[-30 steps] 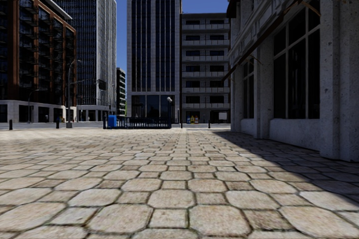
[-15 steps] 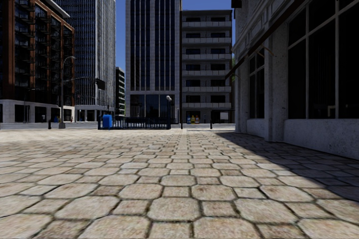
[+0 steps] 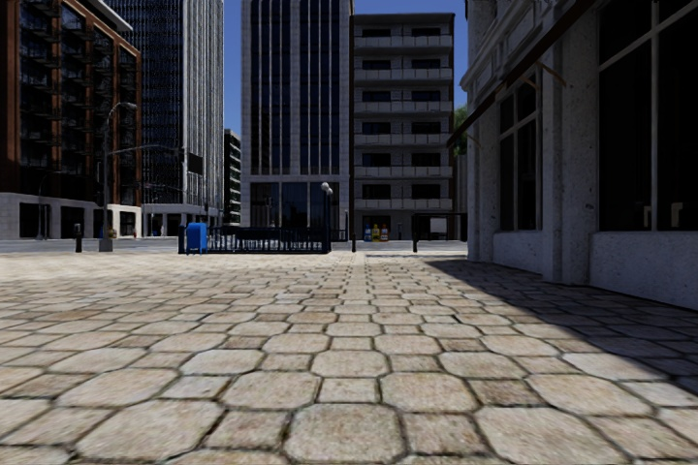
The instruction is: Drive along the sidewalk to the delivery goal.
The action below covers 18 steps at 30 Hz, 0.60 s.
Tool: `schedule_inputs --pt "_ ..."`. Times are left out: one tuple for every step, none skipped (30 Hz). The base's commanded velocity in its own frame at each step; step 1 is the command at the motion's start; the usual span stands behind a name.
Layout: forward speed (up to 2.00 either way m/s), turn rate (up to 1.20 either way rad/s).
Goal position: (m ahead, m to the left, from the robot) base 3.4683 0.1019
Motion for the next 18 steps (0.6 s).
schedule_inputs --pt "2.0 0.0" --pt "2.0 0.0" --pt "2.0 0.0" --pt "2.0 0.0" --pt "2.0 0.0" --pt "2.0 0.0" --pt "2.0 0.0" --pt "2.0 0.0" --pt "2.0 0.0" --pt "2.0 0.0" --pt "2.0 0.0" --pt "2.0 0.0" --pt "2.0 0.0" --pt "2.0 0.0" --pt "2.0 0.0" --pt "2.0 0.0" --pt "2.0 0.0" --pt "2.0 0.0"
